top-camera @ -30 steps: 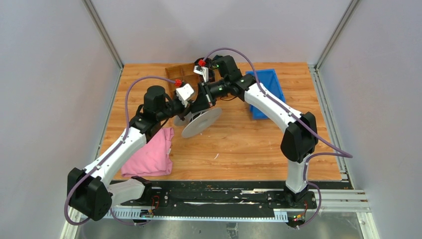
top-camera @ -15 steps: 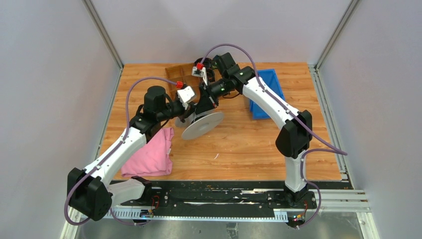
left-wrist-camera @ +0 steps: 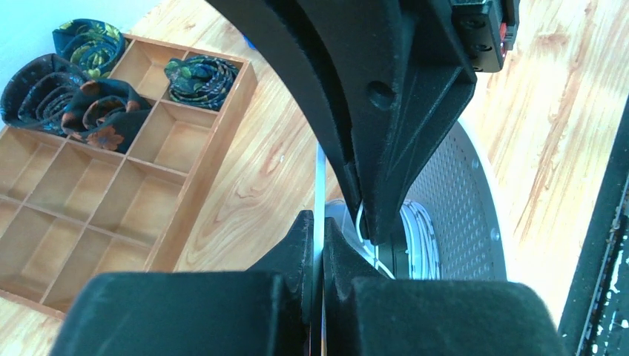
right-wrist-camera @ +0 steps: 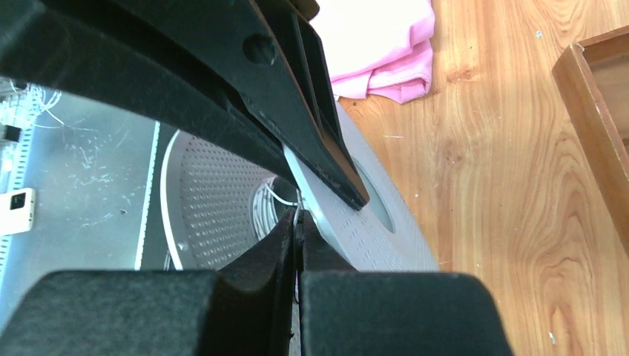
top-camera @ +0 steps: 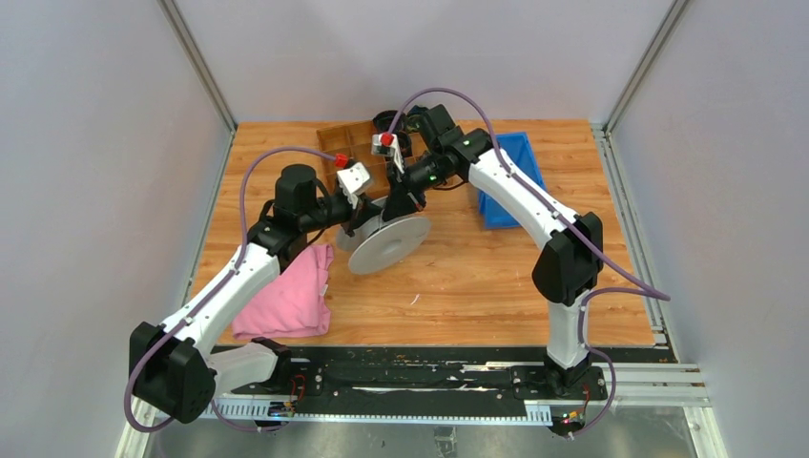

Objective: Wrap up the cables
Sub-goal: Wrap the cable around the cable reel.

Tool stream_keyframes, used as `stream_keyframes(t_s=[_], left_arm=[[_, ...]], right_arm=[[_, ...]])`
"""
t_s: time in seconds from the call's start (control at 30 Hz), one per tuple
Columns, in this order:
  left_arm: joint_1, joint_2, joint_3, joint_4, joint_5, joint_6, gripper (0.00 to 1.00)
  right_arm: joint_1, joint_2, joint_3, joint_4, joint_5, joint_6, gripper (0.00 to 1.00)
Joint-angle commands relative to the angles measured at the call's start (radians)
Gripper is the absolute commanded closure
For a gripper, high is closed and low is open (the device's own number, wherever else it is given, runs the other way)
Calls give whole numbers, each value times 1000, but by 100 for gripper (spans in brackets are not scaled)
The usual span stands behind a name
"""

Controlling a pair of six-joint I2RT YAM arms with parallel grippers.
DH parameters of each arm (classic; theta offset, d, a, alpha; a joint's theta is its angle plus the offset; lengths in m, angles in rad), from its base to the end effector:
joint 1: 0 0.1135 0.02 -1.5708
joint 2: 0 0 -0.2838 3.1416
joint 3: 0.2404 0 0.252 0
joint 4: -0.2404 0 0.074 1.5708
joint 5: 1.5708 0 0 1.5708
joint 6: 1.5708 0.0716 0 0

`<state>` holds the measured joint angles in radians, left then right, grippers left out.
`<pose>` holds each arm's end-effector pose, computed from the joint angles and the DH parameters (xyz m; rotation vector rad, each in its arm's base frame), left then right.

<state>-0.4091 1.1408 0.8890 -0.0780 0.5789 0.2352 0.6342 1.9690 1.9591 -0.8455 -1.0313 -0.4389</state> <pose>0.2417 -0.1475 0.3252 0.9631 1.6368 -0.6664 0.3245 0.3150 0.3490 -1.5317 1.6597 1.3269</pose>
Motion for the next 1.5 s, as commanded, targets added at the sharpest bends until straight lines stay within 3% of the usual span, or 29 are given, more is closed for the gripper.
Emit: stream_keyframes(t_s=[0.0, 0.77, 1.47], left_arm=[[21, -15, 44, 72, 63, -43, 100], [79, -21, 59, 129, 106, -125, 100], [83, -20, 93, 54, 48, -33, 100]], right_arm=[[-25, -47, -33, -26, 48, -89, 99], [-50, -47, -90, -39, 51, -142, 98], [-71, -39, -45, -98, 108, -181, 82]])
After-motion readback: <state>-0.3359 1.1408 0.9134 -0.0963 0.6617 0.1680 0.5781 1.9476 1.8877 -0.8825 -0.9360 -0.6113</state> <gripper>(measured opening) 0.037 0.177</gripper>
